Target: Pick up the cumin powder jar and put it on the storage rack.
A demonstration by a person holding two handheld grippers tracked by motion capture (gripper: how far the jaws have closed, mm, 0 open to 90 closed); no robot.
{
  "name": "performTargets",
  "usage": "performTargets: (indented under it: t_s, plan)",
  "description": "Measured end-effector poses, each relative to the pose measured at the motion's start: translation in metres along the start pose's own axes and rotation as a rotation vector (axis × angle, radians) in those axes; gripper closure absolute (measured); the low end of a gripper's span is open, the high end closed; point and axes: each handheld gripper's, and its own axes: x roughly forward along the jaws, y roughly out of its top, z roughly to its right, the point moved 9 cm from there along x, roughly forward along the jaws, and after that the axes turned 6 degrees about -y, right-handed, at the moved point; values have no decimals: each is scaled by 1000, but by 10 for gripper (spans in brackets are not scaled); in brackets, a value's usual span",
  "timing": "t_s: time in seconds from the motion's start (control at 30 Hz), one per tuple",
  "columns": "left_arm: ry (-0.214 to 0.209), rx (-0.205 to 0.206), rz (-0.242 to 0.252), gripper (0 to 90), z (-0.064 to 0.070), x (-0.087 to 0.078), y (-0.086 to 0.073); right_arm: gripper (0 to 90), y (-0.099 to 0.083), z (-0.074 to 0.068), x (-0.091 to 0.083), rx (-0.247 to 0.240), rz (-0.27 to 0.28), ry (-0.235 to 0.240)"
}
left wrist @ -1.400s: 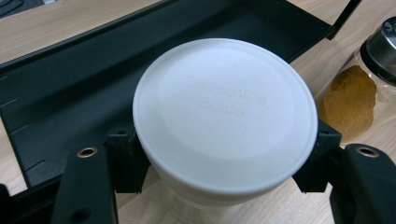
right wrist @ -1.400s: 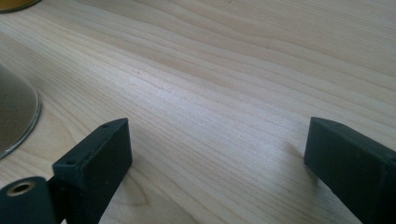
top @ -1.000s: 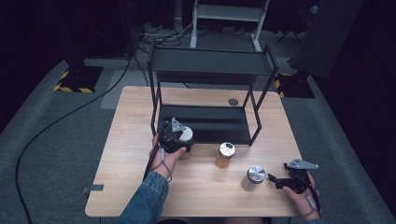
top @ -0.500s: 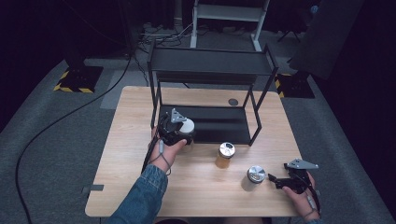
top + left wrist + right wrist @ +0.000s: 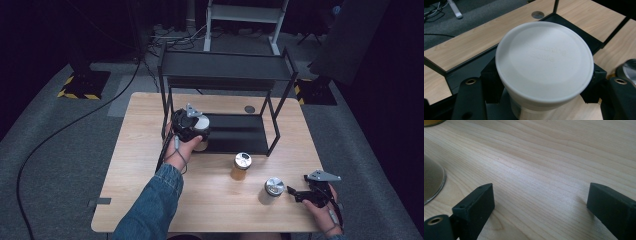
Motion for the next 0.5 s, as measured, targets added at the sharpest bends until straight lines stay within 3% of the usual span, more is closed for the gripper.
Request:
performTargets:
  t_s: [0.2, 0.5]
  plan:
    - [20, -1, -9, 335, -8, 12, -1, 75, 0, 0, 0, 0, 0, 0]
    - [16, -46, -20, 335, -24, 31, -8, 75, 0, 0, 0, 0, 0, 0]
